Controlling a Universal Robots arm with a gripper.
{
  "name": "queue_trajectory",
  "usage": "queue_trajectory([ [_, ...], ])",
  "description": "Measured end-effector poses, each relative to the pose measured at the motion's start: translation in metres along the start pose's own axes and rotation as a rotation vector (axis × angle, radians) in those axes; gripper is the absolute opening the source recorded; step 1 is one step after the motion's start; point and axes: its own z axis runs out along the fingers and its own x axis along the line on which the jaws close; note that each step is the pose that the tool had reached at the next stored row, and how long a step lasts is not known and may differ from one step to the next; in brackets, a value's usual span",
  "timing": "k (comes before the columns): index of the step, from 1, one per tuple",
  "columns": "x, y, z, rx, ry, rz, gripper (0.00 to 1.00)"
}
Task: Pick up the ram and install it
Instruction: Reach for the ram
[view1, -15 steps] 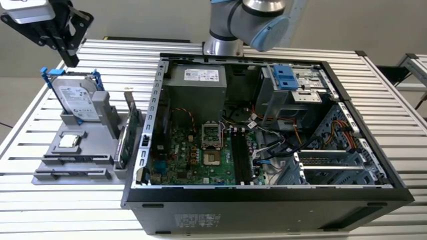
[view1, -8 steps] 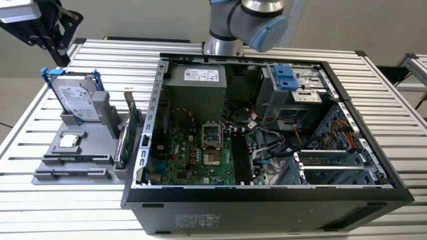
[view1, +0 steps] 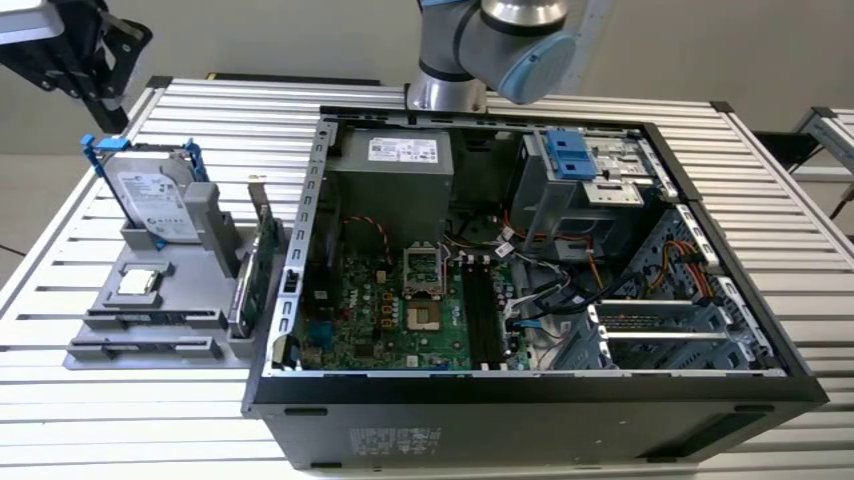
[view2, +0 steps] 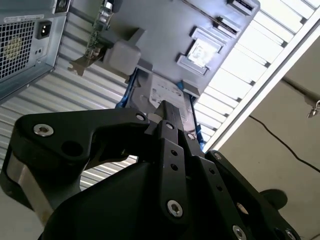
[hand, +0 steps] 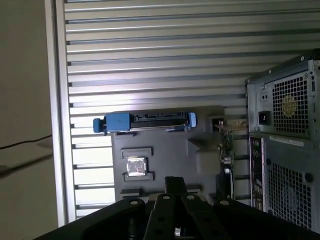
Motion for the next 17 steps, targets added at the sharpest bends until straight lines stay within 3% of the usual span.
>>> queue_trajectory([
  [17, 0.0066, -0.0004, -0.0001, 0.0, 0.0, 0.0, 0.0],
])
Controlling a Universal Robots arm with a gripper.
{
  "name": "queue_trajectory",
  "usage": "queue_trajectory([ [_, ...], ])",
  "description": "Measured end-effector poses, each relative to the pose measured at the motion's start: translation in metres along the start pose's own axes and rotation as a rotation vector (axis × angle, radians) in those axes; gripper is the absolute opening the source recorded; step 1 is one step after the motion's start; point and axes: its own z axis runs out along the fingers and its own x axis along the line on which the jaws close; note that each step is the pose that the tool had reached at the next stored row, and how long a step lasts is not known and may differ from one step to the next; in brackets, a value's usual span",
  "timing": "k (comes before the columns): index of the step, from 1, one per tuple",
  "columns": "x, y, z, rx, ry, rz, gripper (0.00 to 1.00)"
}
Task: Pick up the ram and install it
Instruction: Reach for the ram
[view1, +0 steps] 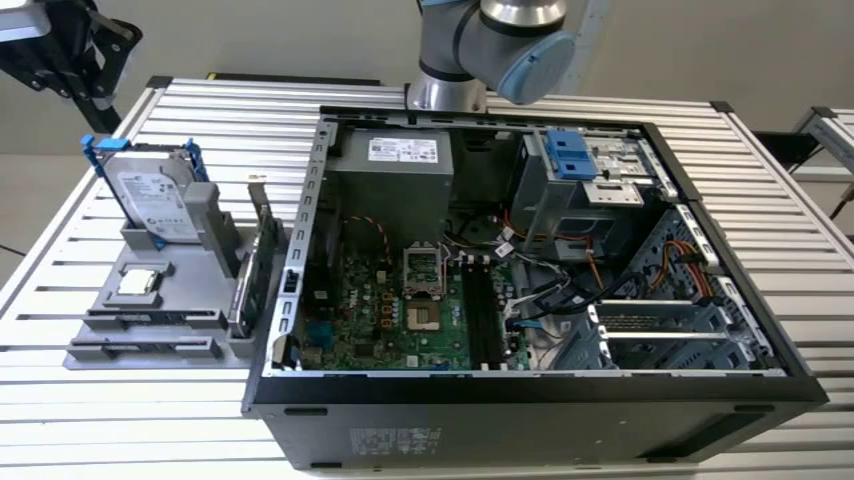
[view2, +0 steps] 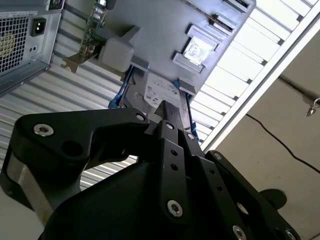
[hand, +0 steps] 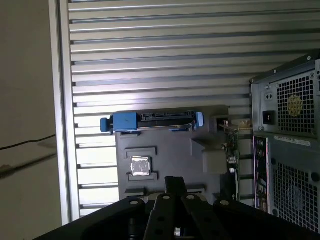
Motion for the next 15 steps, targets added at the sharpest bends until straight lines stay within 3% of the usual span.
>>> queue_trajectory([
  [7, -0.0004, -0.0014, 0.0, 0.0001, 0.0006, 0.0, 0.0],
  [15, -0.0016, -0.0106, -0.0003, 0.0002, 0.0023, 0.0, 0.0],
])
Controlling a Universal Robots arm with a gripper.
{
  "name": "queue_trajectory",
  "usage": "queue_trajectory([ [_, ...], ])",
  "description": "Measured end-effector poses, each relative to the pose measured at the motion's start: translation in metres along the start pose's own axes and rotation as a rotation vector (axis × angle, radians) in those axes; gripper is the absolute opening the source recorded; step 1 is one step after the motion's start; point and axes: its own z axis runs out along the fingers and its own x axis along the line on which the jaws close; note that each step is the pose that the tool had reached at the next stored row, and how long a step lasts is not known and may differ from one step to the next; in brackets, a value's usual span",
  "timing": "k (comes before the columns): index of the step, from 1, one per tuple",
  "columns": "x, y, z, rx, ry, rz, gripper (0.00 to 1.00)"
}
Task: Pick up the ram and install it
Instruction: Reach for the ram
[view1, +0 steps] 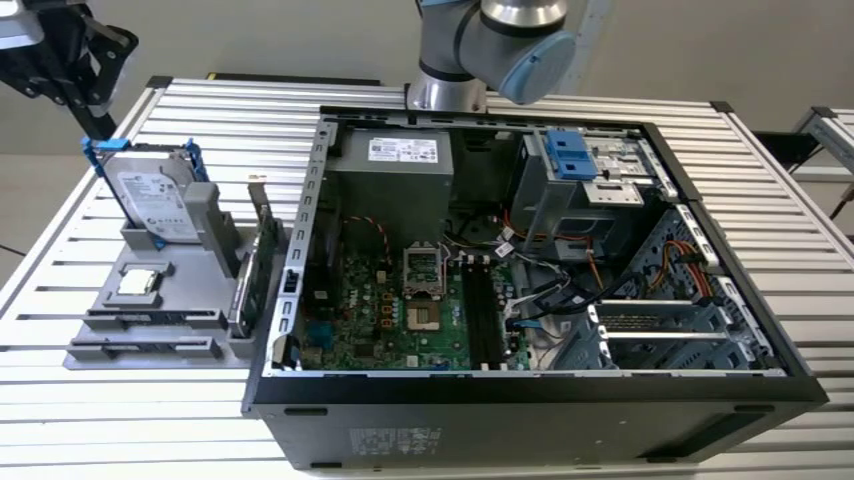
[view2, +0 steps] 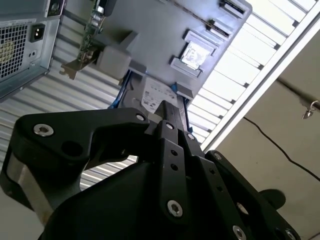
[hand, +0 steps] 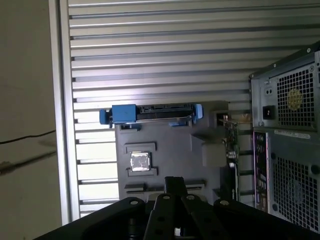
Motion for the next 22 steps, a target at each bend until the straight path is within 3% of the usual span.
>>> queue_trajectory([
  [22, -0.0016, -0.0279, 0.0, 0.0, 0.0, 0.0, 0.0],
])
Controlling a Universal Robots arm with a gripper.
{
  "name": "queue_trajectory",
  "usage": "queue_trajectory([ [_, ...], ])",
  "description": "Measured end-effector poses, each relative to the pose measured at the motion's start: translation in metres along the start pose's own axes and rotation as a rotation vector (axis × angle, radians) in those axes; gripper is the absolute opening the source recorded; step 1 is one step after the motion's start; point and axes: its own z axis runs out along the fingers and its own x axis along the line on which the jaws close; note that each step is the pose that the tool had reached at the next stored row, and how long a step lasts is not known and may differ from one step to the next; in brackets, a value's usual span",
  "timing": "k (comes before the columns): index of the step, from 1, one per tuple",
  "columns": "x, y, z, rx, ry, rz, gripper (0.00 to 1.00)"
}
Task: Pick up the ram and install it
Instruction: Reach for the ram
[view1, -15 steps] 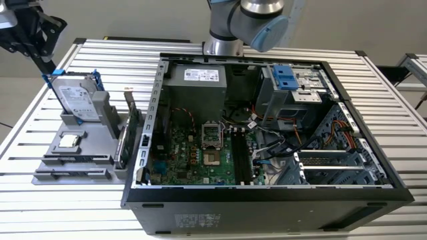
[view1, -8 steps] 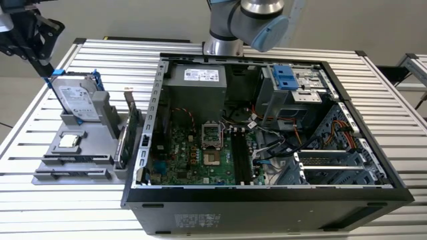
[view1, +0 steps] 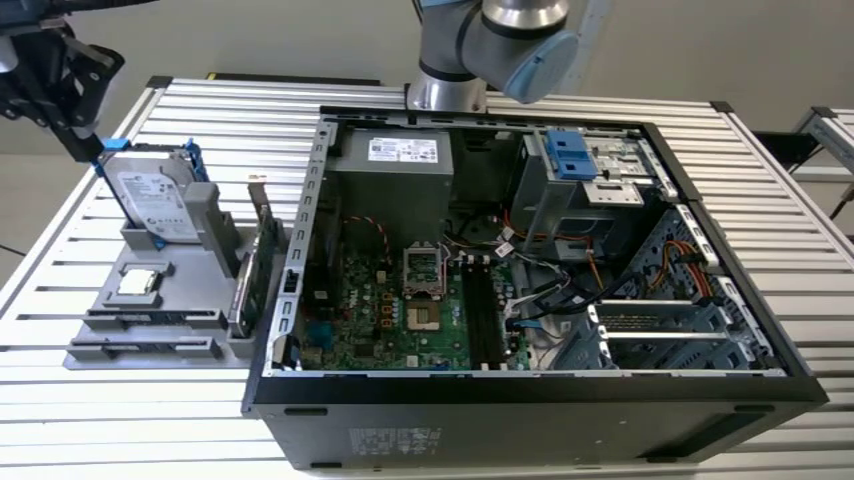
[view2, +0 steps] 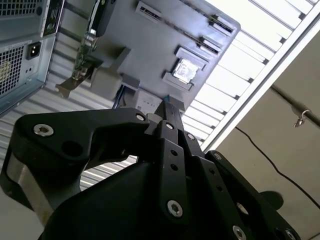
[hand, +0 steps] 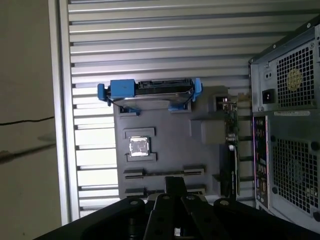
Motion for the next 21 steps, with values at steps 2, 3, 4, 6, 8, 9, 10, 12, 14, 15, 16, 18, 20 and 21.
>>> queue_trajectory([
  [2, -0.0001, -0.0029, 0.0, 0.0, 0.0, 0.0, 0.0],
  [3, -0.0002, -0.0044, 0.0, 0.0, 0.0, 0.0, 0.0],
  [4, -0.0003, -0.0059, 0.0, 0.0, 0.0, 0.0, 0.0],
  [6, -0.0006, -0.0095, 0.0, 0.0, 0.0, 0.0, 0.0],
  [8, -0.0008, -0.0131, -0.0001, 0.0, 0.0, 0.0, 0.0],
  [9, -0.001, -0.0152, -0.0002, 0.0, 0.0, 0.0, 0.0],
  [10, -0.0011, -0.0172, -0.0002, 0.0, 0.0, 0.0, 0.0],
  [12, -0.0014, -0.0213, -0.0003, -0.0001, 0.0, 0.0, 0.0],
  [14, -0.0017, -0.0253, -0.0005, 0.0, 0.0, 0.0, 0.0],
  [15, -0.0018, -0.0273, -0.0006, 0.0, 0.0001, 0.0, 0.0],
  [16, -0.0019, -0.0292, -0.0007, 0.0, 0.0002, 0.0, 0.0],
  [18, -0.0022, -0.0328, -0.0008, 0.0, 0.0002, 0.0, 0.0],
  [20, -0.0024, -0.0363, -0.0009, 0.0, 0.0002, 0.0, 0.0],
  [21, -0.0026, -0.0382, -0.001, 0.0, 0.0002, 0.0, 0.0],
])
